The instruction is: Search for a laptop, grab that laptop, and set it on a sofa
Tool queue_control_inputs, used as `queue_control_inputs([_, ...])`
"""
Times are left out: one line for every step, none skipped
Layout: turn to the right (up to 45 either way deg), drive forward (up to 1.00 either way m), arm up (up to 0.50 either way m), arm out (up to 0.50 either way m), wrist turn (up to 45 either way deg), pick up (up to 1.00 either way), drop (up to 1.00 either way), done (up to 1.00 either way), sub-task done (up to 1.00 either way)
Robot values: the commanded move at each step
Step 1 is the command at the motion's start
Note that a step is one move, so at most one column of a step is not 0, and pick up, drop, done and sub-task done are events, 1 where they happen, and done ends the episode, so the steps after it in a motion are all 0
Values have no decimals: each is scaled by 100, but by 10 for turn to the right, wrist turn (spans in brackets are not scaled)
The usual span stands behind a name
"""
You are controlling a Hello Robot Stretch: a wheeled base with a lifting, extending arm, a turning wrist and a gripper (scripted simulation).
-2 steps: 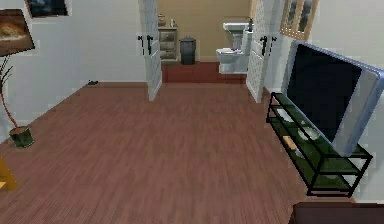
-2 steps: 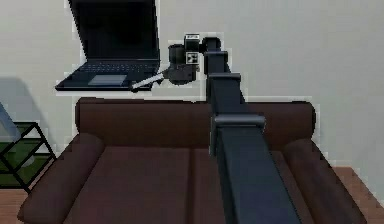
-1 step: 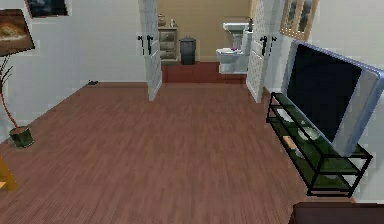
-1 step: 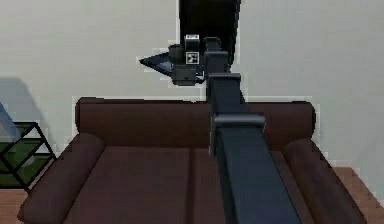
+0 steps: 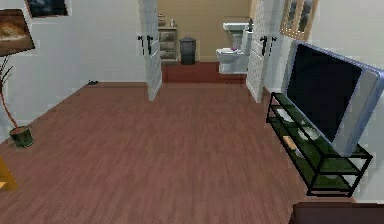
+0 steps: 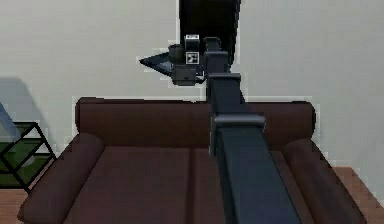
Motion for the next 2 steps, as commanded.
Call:
queue_control_inputs([0,0,-50,0,0,0,0,0,0])
queue_control_inputs([0,0,0,0,0,0,100,0,0])
